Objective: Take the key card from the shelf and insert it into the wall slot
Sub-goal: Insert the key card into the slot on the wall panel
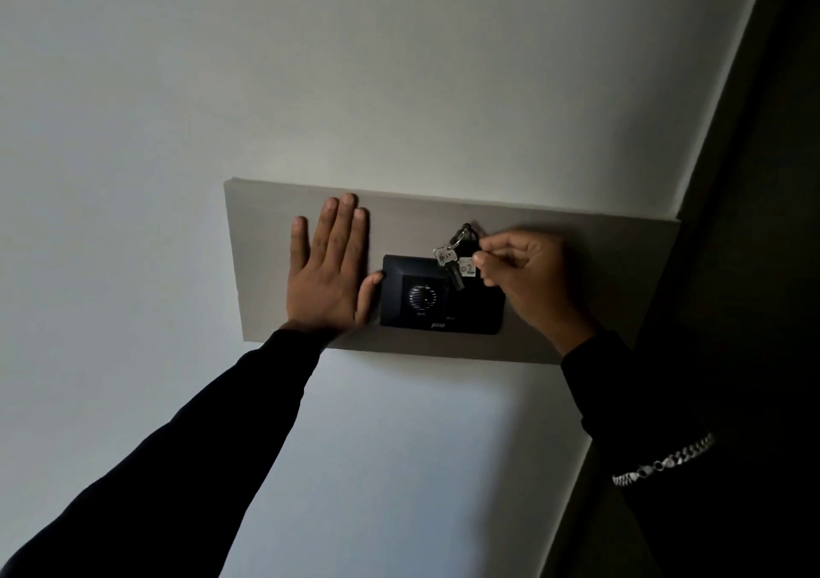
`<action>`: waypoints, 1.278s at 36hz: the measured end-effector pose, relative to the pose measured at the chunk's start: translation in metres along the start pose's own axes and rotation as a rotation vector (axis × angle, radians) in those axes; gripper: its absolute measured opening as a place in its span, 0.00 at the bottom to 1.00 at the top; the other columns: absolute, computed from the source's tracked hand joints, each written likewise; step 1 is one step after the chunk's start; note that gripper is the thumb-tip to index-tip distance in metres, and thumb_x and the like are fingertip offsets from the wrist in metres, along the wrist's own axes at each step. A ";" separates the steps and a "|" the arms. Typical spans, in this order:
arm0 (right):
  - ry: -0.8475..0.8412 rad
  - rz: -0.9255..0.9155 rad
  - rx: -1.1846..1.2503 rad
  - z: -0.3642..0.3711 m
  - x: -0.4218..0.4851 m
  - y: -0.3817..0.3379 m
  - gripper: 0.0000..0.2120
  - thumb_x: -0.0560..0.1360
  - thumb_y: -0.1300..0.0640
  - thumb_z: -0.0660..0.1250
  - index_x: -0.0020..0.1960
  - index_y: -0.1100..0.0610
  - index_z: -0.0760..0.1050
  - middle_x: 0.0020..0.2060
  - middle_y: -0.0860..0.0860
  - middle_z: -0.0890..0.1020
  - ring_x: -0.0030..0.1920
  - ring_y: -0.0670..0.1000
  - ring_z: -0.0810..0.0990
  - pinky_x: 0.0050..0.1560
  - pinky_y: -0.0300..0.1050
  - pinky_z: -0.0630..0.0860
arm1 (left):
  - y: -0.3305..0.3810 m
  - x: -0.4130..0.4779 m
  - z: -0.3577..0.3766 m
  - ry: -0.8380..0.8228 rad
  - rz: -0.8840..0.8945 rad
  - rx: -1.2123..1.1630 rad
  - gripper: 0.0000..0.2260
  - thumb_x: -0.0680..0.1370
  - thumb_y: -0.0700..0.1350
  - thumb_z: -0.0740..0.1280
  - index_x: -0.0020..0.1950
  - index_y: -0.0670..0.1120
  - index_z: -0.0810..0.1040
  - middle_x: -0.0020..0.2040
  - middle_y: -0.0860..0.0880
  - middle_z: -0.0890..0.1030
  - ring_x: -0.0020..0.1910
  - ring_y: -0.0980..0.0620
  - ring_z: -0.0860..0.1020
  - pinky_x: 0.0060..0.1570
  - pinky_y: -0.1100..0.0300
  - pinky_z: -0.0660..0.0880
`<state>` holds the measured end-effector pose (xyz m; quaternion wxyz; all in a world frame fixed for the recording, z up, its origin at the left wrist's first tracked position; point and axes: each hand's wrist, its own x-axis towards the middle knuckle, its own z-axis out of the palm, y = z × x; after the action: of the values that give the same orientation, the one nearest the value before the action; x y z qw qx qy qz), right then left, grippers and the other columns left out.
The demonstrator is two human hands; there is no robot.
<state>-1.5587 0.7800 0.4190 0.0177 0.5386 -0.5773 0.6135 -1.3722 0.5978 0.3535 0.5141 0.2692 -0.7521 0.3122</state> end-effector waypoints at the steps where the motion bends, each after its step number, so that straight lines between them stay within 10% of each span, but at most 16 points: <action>1: 0.029 0.004 -0.004 0.001 -0.002 0.002 0.07 0.71 0.66 0.71 0.46 0.57 0.80 0.32 0.51 0.82 0.28 0.48 0.79 0.35 0.42 0.78 | 0.000 0.000 0.000 0.000 -0.002 -0.003 0.32 0.81 0.57 0.49 0.80 0.40 0.54 0.81 0.41 0.54 0.82 0.44 0.50 0.78 0.37 0.50; 12: 0.137 -0.207 -0.302 -0.009 -0.009 -0.014 0.19 0.65 0.62 0.72 0.56 0.56 0.78 0.41 0.54 0.79 0.31 0.54 0.77 0.40 0.51 0.80 | -0.001 0.000 0.000 -0.040 -0.011 -0.008 0.31 0.82 0.56 0.47 0.81 0.42 0.49 0.82 0.43 0.48 0.82 0.44 0.47 0.80 0.41 0.42; 16: -0.020 -0.428 -0.525 -0.015 0.003 -0.040 0.21 0.64 0.66 0.69 0.57 0.58 0.79 0.48 0.54 0.78 0.40 0.46 0.75 0.48 0.38 0.75 | -0.002 0.000 -0.001 -0.050 -0.009 -0.018 0.31 0.82 0.56 0.48 0.81 0.42 0.50 0.82 0.44 0.48 0.82 0.44 0.49 0.80 0.41 0.42; 25: -0.342 -0.439 -0.908 -0.002 0.026 -0.066 0.11 0.66 0.65 0.67 0.47 0.59 0.83 0.46 0.57 0.79 0.49 0.59 0.77 0.48 0.53 0.77 | -0.002 -0.001 0.000 -0.046 -0.017 -0.024 0.31 0.82 0.57 0.48 0.81 0.42 0.50 0.83 0.45 0.47 0.82 0.46 0.47 0.80 0.41 0.42; 46: -0.093 -0.546 -0.651 0.002 0.018 -0.047 0.03 0.70 0.62 0.71 0.39 0.61 0.84 0.34 0.57 0.82 0.36 0.58 0.78 0.37 0.52 0.75 | 0.000 0.014 -0.003 0.009 -0.027 -0.048 0.31 0.81 0.55 0.49 0.81 0.42 0.51 0.82 0.44 0.50 0.82 0.45 0.50 0.80 0.41 0.43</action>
<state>-1.5347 0.7834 0.4637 0.3226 0.6651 -0.5772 0.3471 -1.3742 0.5990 0.3673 0.5281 0.2655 -0.7534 0.2882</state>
